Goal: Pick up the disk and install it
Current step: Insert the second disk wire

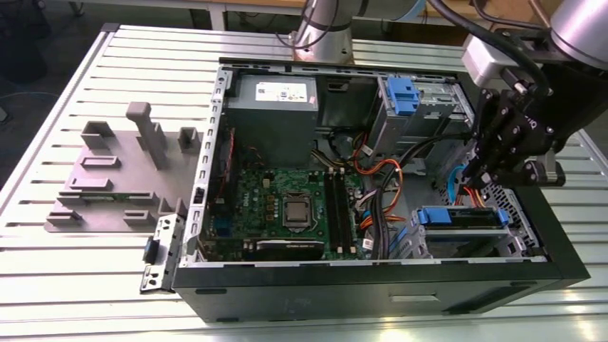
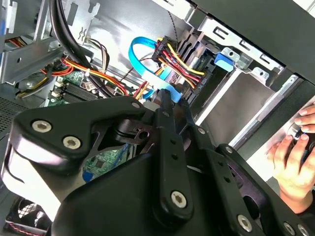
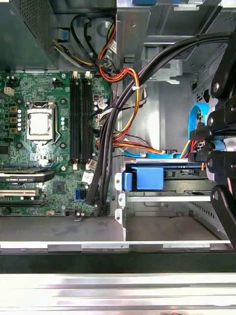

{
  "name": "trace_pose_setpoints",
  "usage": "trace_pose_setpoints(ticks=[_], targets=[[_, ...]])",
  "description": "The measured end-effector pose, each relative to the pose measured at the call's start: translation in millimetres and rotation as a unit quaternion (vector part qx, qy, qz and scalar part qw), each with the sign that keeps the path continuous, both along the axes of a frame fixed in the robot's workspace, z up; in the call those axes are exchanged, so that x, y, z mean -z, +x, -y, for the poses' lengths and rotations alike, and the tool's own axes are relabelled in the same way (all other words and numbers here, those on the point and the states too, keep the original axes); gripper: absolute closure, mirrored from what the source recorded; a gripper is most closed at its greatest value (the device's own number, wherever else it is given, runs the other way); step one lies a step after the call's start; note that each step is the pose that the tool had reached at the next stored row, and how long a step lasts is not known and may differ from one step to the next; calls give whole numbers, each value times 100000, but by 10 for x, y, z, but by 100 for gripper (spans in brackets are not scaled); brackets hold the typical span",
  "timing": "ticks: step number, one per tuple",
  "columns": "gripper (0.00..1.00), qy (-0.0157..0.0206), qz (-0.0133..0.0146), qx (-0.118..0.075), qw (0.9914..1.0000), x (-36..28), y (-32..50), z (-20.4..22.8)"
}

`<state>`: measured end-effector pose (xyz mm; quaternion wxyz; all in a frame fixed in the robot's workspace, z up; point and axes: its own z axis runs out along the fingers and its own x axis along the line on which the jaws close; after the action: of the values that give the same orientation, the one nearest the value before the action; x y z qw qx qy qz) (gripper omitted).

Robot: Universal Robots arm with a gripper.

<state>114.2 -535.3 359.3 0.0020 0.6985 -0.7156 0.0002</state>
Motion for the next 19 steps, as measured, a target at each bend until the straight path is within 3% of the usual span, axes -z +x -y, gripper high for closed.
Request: trace_pose_setpoints(ticks=[5,6,14,19], targets=[[78,-272,0,3,100000,32,3,-2],[84,-286,-1,-1,100000,33,4,-2],[84,-296,26,-198,99999,36,-9,4],[84,-299,575,-498,99997,46,-67,10]])
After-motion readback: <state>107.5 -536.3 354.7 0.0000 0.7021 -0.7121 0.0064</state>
